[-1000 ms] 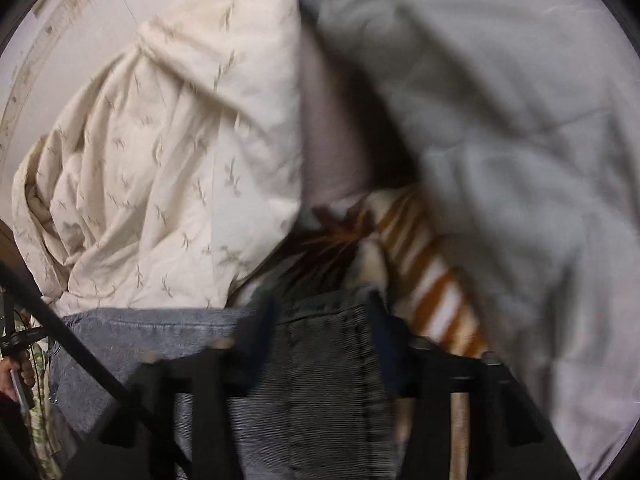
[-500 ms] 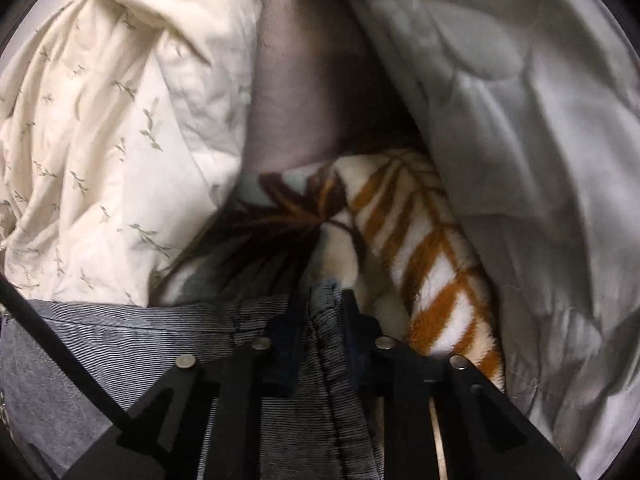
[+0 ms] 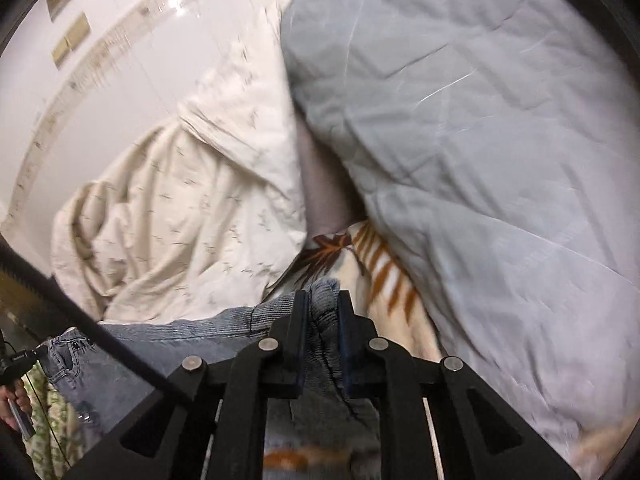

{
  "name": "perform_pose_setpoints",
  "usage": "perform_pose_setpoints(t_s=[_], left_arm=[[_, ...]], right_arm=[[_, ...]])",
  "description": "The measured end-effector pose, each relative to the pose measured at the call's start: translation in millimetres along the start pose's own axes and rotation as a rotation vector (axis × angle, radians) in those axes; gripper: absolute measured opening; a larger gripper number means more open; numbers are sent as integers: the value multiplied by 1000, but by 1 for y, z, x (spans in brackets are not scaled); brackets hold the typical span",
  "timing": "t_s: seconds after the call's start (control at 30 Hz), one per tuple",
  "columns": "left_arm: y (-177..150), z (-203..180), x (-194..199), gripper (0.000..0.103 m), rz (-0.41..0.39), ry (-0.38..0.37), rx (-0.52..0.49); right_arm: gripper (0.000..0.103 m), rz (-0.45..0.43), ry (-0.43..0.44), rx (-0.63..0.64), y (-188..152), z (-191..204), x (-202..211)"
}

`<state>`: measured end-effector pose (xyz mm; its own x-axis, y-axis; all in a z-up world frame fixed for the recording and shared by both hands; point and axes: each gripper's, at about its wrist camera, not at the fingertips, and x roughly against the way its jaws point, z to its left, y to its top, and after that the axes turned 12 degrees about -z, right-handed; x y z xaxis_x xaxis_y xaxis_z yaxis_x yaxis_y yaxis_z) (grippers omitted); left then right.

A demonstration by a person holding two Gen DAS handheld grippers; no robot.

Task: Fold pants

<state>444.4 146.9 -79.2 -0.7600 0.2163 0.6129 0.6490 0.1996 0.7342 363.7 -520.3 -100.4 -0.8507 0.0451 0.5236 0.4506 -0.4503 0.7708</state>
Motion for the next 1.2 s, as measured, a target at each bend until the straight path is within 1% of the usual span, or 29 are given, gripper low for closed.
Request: perform_pose_setpoints(t_s=[0.1, 0.17, 0.23, 0.33, 0.47, 0.53, 0.63, 0.73, 0.8, 0.83, 0.87, 0.9, 0.93, 0.97, 1.03, 1.07, 1.13, 1.2], left_arm=[[-22, 4, 45, 3, -6, -28, -16], [-43, 8, 74, 3, -7, -49, -21], [-71, 10, 102, 3, -3, -59, -41], [-115, 16, 128, 3, 16, -76, -57], [-173, 27, 146, 3, 48, -80, -67], [-201, 36, 146, 3, 81, -71, -40], [-230, 53, 145, 4, 95, -60, 4], [-246, 71, 147, 4, 87, -86, 80], [-250, 78, 145, 5, 77, -85, 111], [-252, 80, 143, 5, 74, -87, 125], [-254, 80, 142, 6, 69, -90, 122], [-257, 80, 140, 9, 69, -67, 106], [-260, 80, 138, 10, 80, -42, 96], [-264, 82, 136, 12, 102, -21, 101], [-270, 86, 141, 12, 119, -19, 120], [-271, 85, 147, 12, 114, -6, 105], [-268, 82, 161, 12, 91, 12, 56], [-260, 74, 181, 12, 39, 15, -8]], right_arm=[[13, -9, 14, -22, -13, -7, 38], [13, -3, 14, -28, -21, -11, 55], [13, 3, 18, -44, -35, -22, 77], [13, 29, 20, -73, -67, -41, 92], [13, 77, 7, -128, -110, -72, 121], [13, 97, -1, -155, -131, -83, 130], [13, 110, -4, -187, -151, -94, 138], [13, 124, -6, -240, -171, -105, 139], [14, 126, 4, -256, -181, -109, 140], [15, 141, 2, -256, -184, -109, 138], [20, 160, -12, -250, -187, -110, 136], [32, 167, -30, -246, -189, -112, 137], [40, 167, -45, -248, -190, -113, 138], [54, 167, -79, -251, -190, -115, 141], [56, 154, -80, -260, -188, -119, 149], [56, 138, -72, -267, -185, -121, 155], [56, 90, -63, -261, -174, -120, 167], [56, 65, -30, -260, -164, -116, 169]])
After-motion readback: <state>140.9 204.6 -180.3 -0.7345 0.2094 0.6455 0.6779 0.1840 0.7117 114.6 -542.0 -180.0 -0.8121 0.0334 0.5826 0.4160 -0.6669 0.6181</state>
